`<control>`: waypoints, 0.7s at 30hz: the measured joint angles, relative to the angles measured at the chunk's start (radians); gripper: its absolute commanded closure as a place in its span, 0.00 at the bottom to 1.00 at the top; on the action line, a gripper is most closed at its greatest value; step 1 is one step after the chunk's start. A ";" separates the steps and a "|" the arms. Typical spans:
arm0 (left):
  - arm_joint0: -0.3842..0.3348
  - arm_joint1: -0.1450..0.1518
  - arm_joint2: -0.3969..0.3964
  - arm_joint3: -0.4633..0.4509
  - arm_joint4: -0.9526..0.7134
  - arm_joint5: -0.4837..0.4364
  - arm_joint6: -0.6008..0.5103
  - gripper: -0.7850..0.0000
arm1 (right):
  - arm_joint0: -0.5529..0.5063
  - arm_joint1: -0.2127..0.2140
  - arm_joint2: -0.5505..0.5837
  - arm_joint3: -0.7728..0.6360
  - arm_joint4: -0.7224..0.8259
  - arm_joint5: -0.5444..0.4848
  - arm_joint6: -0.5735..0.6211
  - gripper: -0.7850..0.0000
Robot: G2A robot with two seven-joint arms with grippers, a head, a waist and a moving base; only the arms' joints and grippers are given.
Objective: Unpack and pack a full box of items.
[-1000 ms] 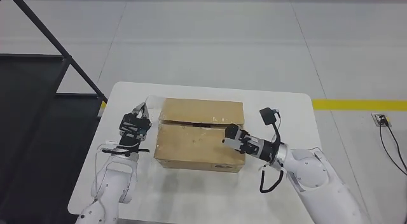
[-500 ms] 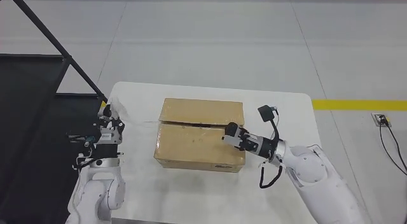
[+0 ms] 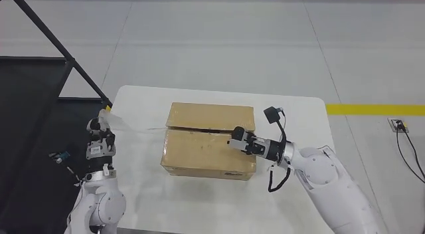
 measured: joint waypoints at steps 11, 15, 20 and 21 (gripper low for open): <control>-0.006 -0.017 0.014 0.010 -0.085 -0.085 0.087 0.90 | 0.003 0.000 -0.010 0.005 -0.001 0.005 0.000 0.00; -0.006 -0.023 0.022 0.010 -0.090 -0.079 0.098 0.25 | 0.008 0.000 -0.018 0.009 -0.002 0.010 0.002 0.00; -0.005 -0.029 0.021 0.014 -0.098 -0.049 0.095 0.00 | 0.012 0.000 -0.021 0.015 0.000 0.007 0.003 0.00; -0.003 -0.030 0.017 0.015 -0.101 -0.041 0.097 0.00 | 0.013 0.000 -0.021 0.017 0.001 0.006 0.003 0.00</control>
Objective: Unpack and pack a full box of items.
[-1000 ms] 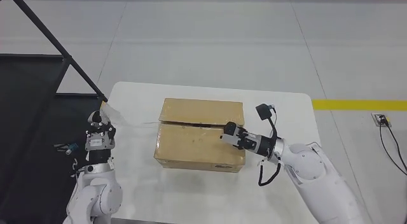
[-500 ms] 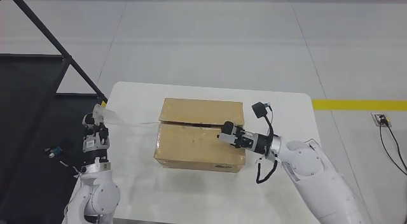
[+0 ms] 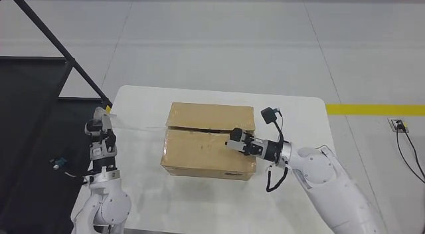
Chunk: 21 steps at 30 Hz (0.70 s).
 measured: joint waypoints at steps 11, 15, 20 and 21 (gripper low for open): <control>0.024 -0.006 -0.044 -0.008 -0.024 -0.005 -0.008 0.00 | 0.023 -0.002 -0.013 0.025 0.014 -0.011 0.011 0.00; 0.030 -0.008 -0.051 -0.014 -0.026 -0.009 -0.013 0.00 | 0.028 -0.003 -0.018 0.033 0.018 -0.014 0.012 0.00; 0.036 -0.011 -0.071 -0.029 -0.042 -0.018 -0.003 0.00 | 0.031 -0.003 -0.018 0.036 0.018 -0.017 0.012 0.00; 0.040 -0.012 -0.081 -0.041 -0.054 -0.025 -0.001 0.00 | 0.030 -0.002 -0.018 0.036 0.018 -0.017 0.012 0.00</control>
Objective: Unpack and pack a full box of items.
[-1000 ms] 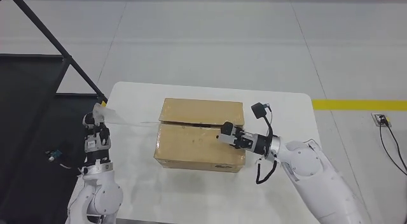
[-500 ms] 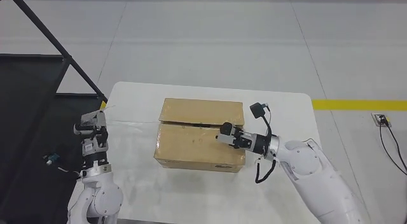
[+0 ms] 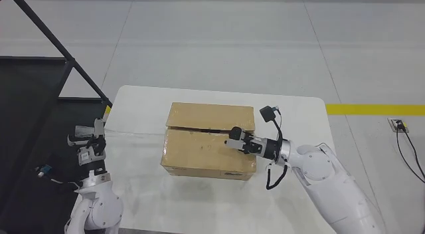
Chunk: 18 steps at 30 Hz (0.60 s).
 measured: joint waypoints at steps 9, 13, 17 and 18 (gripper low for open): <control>0.050 0.002 -0.077 -0.168 -0.015 -0.028 -0.027 0.00 | 0.009 -0.002 -0.014 0.004 0.005 0.003 0.010 0.00; 0.050 0.004 -0.074 -0.263 0.053 -0.018 -0.076 0.00 | 0.026 -0.006 -0.034 0.016 0.008 0.009 0.029 0.00; 0.032 0.005 -0.050 -0.349 0.110 -0.030 -0.129 0.00 | 0.037 -0.010 -0.049 0.032 0.018 0.002 0.042 0.00; 0.021 0.004 -0.042 -0.374 0.109 -0.041 -0.142 0.00 | 0.039 -0.011 -0.054 0.037 0.025 -0.002 0.050 0.00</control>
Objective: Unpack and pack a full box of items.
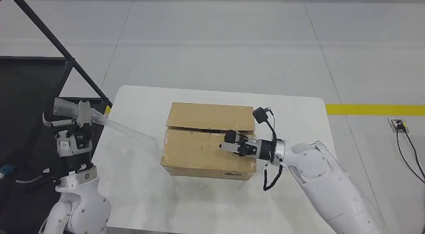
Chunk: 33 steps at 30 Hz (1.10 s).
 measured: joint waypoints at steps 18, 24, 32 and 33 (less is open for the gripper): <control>-0.074 -0.004 0.043 -0.025 -0.244 -0.142 -0.144 0.00 | -0.001 -0.002 -0.010 0.017 0.042 0.020 0.021 0.00; -0.104 -0.013 0.069 -0.012 -0.338 -0.135 -0.112 0.00 | 0.001 -0.012 -0.032 0.004 0.180 0.044 0.072 0.00; -0.131 -0.032 0.162 0.033 -0.316 -0.112 -0.001 0.00 | 0.011 -0.026 -0.047 0.040 0.346 0.059 0.097 0.00; -0.137 -0.035 0.181 0.043 -0.297 -0.102 0.017 0.00 | 0.010 -0.026 -0.047 0.040 0.345 0.059 0.097 0.00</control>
